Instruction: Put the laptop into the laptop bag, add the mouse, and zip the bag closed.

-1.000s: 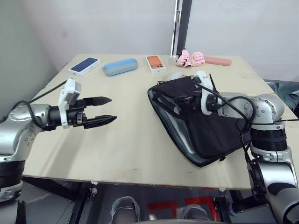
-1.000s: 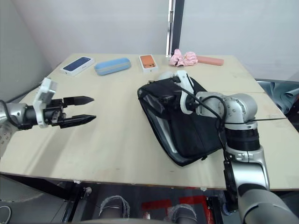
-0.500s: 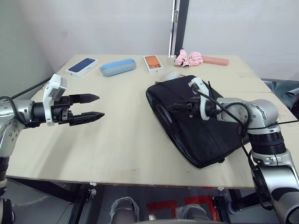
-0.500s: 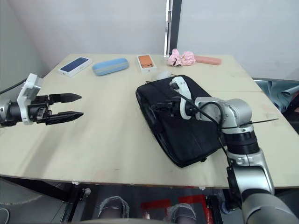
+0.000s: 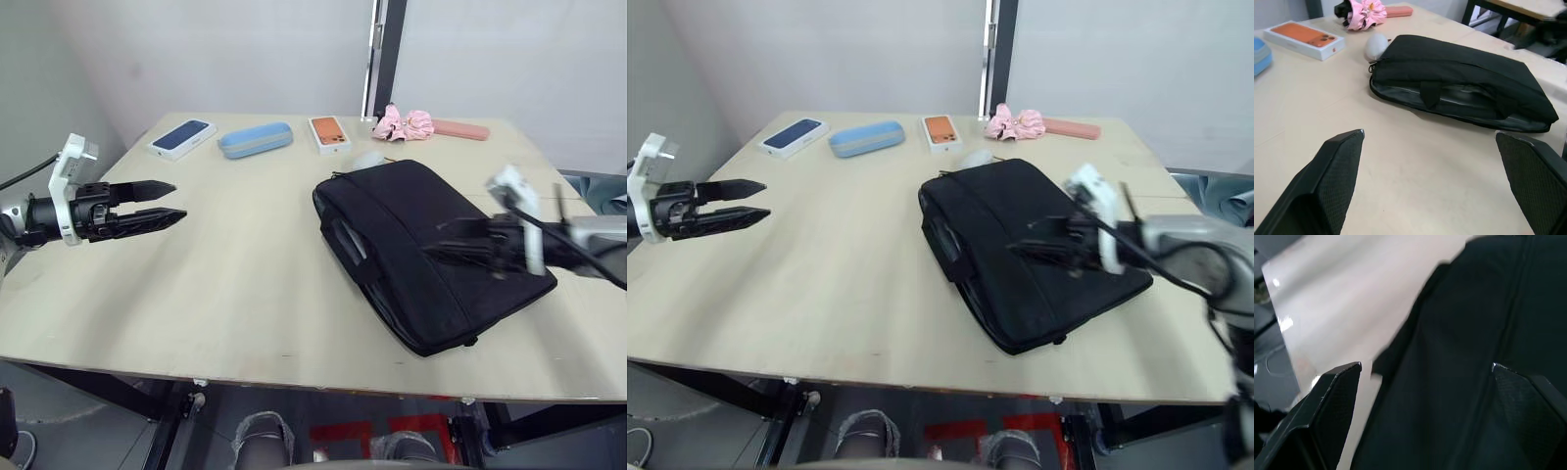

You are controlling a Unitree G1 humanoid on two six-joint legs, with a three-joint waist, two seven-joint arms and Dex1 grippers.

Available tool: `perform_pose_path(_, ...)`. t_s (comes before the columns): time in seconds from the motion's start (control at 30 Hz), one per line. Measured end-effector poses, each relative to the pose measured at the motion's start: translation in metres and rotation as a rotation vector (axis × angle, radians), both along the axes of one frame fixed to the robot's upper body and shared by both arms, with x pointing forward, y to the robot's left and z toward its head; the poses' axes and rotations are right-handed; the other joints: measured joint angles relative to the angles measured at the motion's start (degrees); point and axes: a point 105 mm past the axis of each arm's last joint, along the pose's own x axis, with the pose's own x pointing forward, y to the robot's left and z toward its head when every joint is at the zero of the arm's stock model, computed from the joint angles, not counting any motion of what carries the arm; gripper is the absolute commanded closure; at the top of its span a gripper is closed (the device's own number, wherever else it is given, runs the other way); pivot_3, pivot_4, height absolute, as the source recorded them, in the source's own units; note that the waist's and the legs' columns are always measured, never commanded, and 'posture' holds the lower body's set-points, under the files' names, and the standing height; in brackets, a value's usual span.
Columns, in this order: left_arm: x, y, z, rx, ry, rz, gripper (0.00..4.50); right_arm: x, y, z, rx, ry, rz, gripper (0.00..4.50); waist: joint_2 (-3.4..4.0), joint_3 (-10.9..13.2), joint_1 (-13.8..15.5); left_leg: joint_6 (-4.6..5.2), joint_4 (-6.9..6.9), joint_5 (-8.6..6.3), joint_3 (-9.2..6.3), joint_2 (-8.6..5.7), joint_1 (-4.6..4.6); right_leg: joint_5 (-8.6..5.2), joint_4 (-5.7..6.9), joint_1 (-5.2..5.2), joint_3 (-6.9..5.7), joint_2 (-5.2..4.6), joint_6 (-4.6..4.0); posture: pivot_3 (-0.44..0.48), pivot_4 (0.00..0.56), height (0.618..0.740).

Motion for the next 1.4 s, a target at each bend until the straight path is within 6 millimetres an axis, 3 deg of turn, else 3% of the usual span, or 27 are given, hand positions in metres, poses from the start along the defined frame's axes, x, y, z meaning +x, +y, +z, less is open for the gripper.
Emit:
perform_pose_path(0.2,0.007,0.014,-0.005,-0.023,0.053,0.043,0.00,-0.030,-0.035,-0.006,-0.010,-0.003,-0.082,0.03,-0.05,0.0,0.2,0.03,0.07,-0.01,0.06,0.01,0.24,0.00,0.07,0.15,0.06,-0.03,-0.01,0.000,0.150,0.740)
perform_pose_path(0.33,0.016,0.007,-0.007,0.007,0.047,0.015,0.00,-0.031,-0.033,-0.004,-0.023,-0.054,-0.096,0.03,-0.05,0.0,0.0,0.05,0.21,-0.01,0.10,-0.01,0.34,0.03,0.22,0.18,0.17,-0.04,-0.05,0.000,0.150,0.740)
perform_pose_path(0.53,0.020,-0.021,-0.008,0.020,0.026,-0.123,0.00,-0.013,0.009,0.007,0.010,-0.149,-0.006,0.03,-0.05,0.0,-1.0,0.04,0.26,0.00,0.10,-0.01,0.44,0.02,0.47,0.12,0.25,0.00,-0.05,0.000,0.150,0.740)
perform_pose_path(0.77,0.022,-0.053,0.005,0.053,-0.074,-0.239,0.00,0.023,0.078,0.025,0.076,-0.230,0.035,0.03,-0.03,0.0,-2.2,0.01,0.26,0.02,0.09,-0.02,0.39,0.00,0.54,0.10,0.22,0.01,-0.08,0.000,0.150,0.740)
perform_pose_path(0.87,0.020,-0.070,0.006,0.087,-0.127,-0.291,0.00,0.051,0.107,0.015,0.039,-0.173,-0.039,0.03,-0.02,0.0,-2.2,-0.04,0.25,0.03,0.04,-0.02,0.29,-0.02,0.57,0.00,0.17,0.02,-0.11,0.000,0.150,0.740)
perform_pose_path(1.0,0.016,-0.077,-0.010,0.162,-0.132,-0.298,0.00,0.079,0.144,-0.029,-0.195,-0.143,-0.124,0.03,-0.02,0.0,-2.3,-0.47,0.12,0.22,-0.04,-0.01,0.12,-0.15,0.52,-0.12,0.06,0.05,-0.12,0.000,0.150,0.740)
perform_pose_path(1.1,0.013,-0.078,-0.018,0.181,-0.131,-0.268,0.00,0.091,0.152,-0.052,-0.283,-0.131,-0.158,0.03,0.00,0.0,-1.9,-0.48,0.13,0.22,-0.23,-0.01,-0.22,-0.16,0.44,-0.25,-0.13,0.05,-0.10,0.000,0.150,0.740)
perform_pose_path(1.27,-0.005,-0.077,-0.023,0.169,-0.170,-0.176,0.00,0.117,0.143,-0.052,-0.389,-0.248,-0.250,0.03,-0.02,0.0,-2.0,-0.57,0.10,0.19,-0.43,0.00,-0.22,-0.17,0.42,-0.14,-0.31,0.05,-0.11,0.000,0.150,0.740)
perform_pose_path(1.4,-0.019,-0.080,-0.025,0.152,-0.175,-0.126,0.00,0.123,0.145,-0.058,-0.466,-0.323,-0.232,0.03,-0.02,0.0,-2.2,-0.61,0.20,0.20,-0.47,0.01,-0.15,-0.17,0.58,-0.12,-0.29,0.07,-0.11,0.000,0.150,0.740)
